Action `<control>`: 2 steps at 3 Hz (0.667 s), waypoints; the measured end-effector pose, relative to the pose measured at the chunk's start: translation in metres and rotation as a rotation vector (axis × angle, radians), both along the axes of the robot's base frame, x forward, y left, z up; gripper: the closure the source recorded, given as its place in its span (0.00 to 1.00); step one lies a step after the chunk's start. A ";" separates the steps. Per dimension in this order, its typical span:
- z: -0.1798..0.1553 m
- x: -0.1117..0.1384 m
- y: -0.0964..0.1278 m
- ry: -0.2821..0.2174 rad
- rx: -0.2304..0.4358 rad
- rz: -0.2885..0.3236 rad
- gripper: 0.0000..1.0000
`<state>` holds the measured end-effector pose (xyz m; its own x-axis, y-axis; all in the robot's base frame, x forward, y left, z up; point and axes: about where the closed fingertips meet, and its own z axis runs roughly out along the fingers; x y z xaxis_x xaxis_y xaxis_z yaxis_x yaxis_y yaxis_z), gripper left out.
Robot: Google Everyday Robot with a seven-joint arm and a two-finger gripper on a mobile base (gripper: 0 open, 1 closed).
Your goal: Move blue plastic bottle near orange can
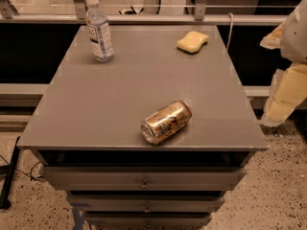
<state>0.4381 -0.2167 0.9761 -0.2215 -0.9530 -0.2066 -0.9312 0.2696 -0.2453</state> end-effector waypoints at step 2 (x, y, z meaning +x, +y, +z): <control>0.001 0.009 0.005 -0.020 0.024 0.000 0.00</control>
Offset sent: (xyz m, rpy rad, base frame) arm 0.0212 0.0107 -0.0034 0.0563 -0.0235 0.0003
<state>0.4472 -0.2114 0.9771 -0.2174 -0.9477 -0.2339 -0.9261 0.2759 -0.2573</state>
